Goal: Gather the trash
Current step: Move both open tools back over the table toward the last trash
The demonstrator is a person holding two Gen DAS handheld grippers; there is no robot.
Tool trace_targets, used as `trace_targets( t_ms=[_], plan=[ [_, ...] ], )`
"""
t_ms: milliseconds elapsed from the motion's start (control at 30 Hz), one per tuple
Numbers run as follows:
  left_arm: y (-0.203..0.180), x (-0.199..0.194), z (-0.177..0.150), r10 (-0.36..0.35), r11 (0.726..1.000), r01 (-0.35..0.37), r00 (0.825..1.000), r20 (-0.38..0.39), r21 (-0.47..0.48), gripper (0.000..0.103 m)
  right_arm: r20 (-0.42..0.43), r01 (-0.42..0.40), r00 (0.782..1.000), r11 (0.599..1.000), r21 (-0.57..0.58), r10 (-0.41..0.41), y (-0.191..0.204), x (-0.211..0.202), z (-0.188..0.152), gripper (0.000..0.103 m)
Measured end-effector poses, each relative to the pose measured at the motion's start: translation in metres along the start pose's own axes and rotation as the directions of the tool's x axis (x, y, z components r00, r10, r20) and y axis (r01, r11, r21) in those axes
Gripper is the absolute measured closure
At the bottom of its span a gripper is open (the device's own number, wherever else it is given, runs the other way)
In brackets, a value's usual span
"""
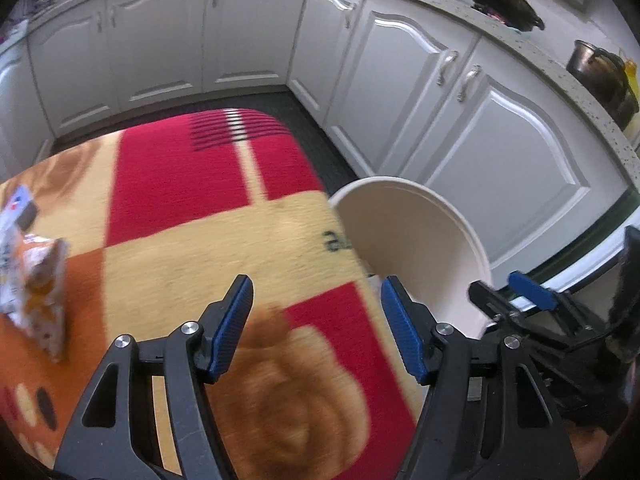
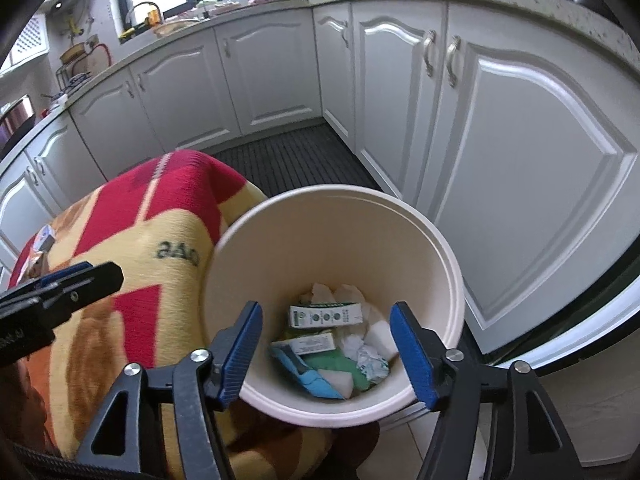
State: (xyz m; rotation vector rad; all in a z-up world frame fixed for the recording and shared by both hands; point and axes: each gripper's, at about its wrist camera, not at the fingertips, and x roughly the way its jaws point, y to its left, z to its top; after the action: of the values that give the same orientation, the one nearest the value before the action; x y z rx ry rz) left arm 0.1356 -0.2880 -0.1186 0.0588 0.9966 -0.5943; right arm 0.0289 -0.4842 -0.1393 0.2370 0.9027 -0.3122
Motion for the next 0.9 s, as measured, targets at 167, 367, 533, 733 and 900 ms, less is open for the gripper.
trace_targets(
  t_ms=[167,367,533,733,900],
  plan=[
    [0.026,-0.017,-0.007,0.059,0.998,-0.059,0.998,0.018,-0.016,0.038,0.007,-0.030,1.000,0.999,-0.029,0.031,0.023,-0.006,0.000,0.037],
    [0.067,-0.046,-0.018,0.102,0.993,-0.100,0.994,0.036,-0.057,0.038,0.004,-0.089,0.996,0.993,-0.079,0.089,0.064,-0.009,-0.001,0.037],
    [0.111,-0.070,-0.026,0.156,0.985,-0.152,0.987,0.044,-0.085,0.038,-0.013,-0.156,0.988,0.977,-0.147,0.155,0.109,-0.009,0.000,0.030],
    [0.188,-0.097,-0.030,0.255,0.961,-0.248,0.966,0.042,-0.120,0.038,-0.048,-0.213,0.977,0.953,-0.217,0.208,0.157,-0.003,-0.001,0.030],
    [0.248,-0.093,-0.029,0.318,0.945,-0.319,0.948,-0.031,-0.069,0.037,-0.065,-0.250,0.968,0.937,-0.245,0.241,0.184,0.003,0.001,0.030]
  ],
)
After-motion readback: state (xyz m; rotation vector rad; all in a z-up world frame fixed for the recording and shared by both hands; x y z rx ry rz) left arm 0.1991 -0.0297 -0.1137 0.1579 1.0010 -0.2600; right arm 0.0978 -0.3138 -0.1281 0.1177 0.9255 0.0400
